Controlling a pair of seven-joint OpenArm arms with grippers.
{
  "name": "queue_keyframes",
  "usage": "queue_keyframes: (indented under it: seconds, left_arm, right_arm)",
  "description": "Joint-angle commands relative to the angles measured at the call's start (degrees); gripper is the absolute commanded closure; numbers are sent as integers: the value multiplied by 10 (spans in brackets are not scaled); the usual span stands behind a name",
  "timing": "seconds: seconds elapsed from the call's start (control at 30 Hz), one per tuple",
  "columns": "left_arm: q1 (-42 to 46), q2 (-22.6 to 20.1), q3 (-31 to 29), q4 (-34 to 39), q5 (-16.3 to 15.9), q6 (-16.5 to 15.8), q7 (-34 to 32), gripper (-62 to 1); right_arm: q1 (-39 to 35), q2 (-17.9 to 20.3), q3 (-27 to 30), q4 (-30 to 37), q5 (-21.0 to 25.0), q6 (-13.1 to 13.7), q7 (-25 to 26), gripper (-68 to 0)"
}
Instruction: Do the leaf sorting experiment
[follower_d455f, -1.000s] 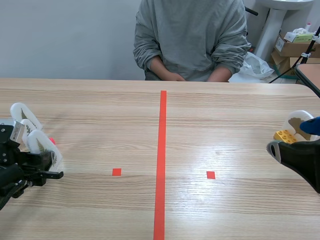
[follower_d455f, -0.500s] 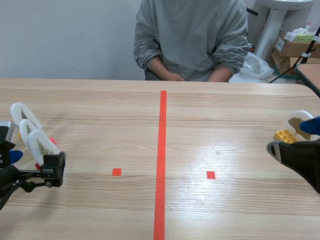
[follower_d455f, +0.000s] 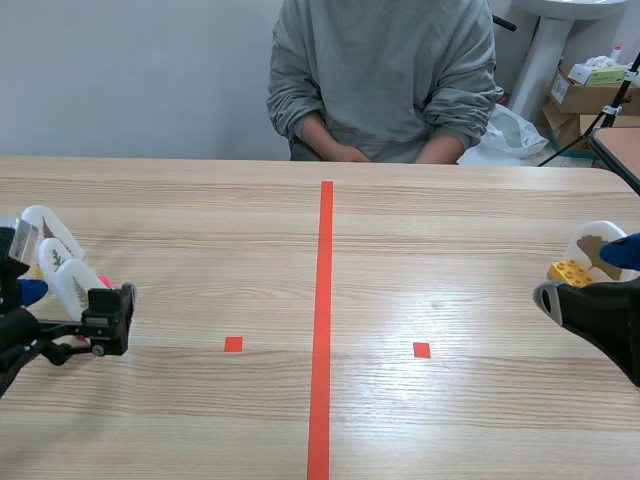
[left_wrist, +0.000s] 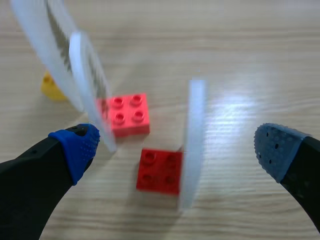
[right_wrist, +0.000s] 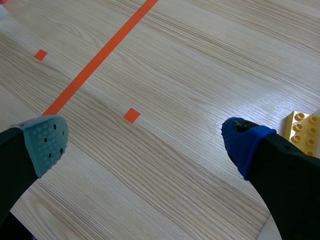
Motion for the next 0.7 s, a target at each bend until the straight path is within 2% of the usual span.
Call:
queue_keyframes:
  seconds: [0.0, 0.2, 0.33, 0.5, 0.67]
  left_arm:
    - [12, -14, -1, 38, -4, 1, -3, -623]
    - [63, -43, -1, 148, -13, -8, 12, -623]
    - [103, -70, -1, 225, -30, -52, 20, -623]
    - [150, -104, -1, 297, -69, -106, 29, -623]
    - [199, -140, -1, 351, -98, -137, 30, -623]
  right_arm:
    - [2, 6, 8, 7, 6, 5, 8, -638]
    - [2, 6, 8, 7, 6, 5, 8, -638]
    - [2, 6, 8, 7, 6, 5, 8, -638]
    - [2, 6, 8, 7, 6, 5, 8, -638]
    - [2, 6, 8, 7, 6, 5, 8, -638]
